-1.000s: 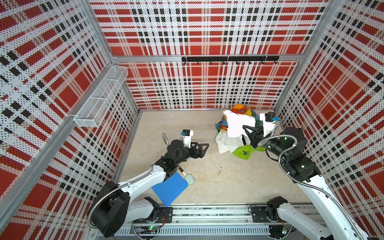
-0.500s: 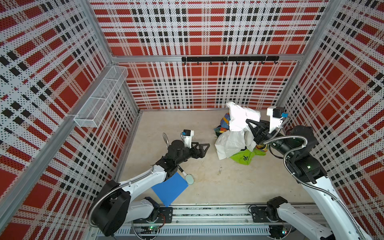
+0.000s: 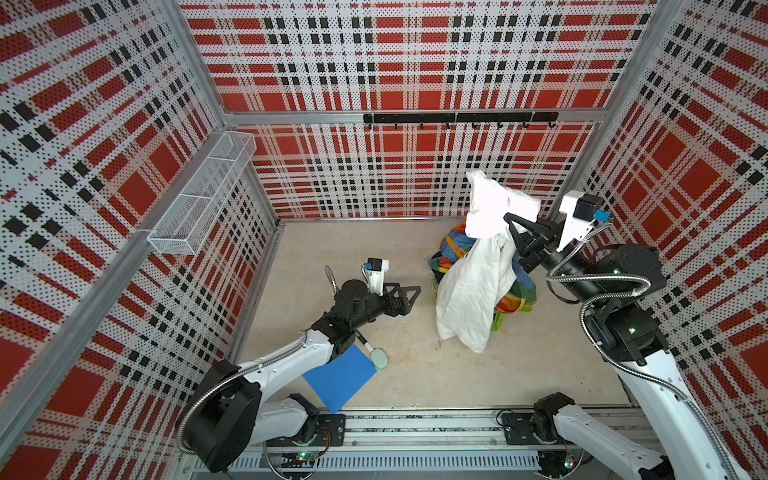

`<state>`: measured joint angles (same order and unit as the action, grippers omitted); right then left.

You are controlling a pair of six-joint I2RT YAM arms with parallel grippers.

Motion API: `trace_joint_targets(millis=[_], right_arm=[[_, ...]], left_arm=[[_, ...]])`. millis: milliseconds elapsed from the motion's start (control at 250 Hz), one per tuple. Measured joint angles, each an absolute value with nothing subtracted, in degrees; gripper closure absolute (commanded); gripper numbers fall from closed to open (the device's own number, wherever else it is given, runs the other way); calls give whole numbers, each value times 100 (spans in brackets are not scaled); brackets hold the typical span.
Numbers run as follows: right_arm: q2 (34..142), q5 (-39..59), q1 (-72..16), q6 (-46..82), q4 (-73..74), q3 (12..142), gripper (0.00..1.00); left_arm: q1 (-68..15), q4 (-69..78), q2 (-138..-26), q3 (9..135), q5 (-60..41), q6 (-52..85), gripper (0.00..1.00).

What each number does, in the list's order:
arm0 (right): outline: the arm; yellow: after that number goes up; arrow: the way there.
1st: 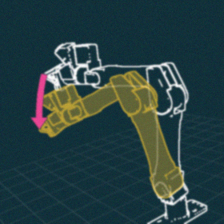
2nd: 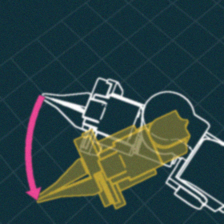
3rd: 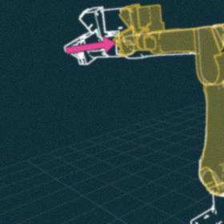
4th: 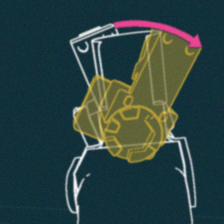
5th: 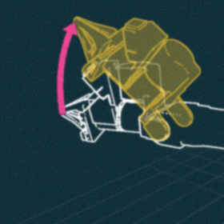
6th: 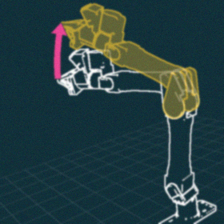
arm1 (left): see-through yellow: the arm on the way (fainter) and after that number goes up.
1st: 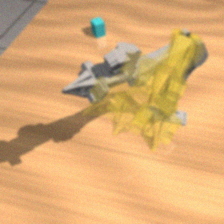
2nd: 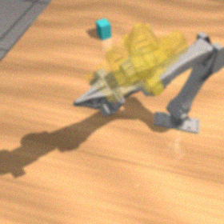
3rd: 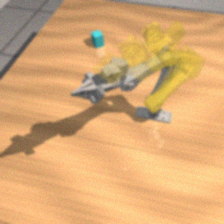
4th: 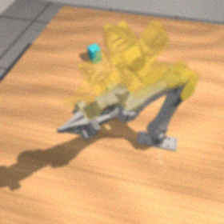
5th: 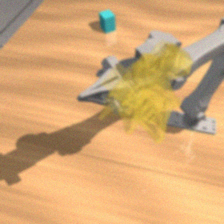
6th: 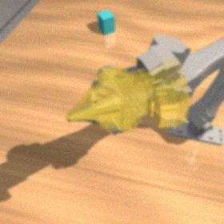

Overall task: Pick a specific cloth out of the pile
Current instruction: 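Lift the white T-shirt high with the right gripper, away from the pile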

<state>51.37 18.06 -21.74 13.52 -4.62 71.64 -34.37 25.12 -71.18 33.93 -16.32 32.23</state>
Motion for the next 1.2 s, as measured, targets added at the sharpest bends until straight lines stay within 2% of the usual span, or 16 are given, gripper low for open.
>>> trace_joint_targets(millis=[280, 688, 1201], right_arm=[[5258, 1907, -2180, 1527, -45, 7529, 100], [6136, 2233, -2231, 2241, 1026, 8195, 100], [8560, 1688, -3909, 1872, 1315, 10215, 100]], left_arm=[[-3037, 2773, -6956, 3295, -1968, 3503, 6], [-1957, 2923, -5739, 2775, -2580, 3999, 7], [-316, 2707, -4650, 2340, -3208, 4517, 10]])
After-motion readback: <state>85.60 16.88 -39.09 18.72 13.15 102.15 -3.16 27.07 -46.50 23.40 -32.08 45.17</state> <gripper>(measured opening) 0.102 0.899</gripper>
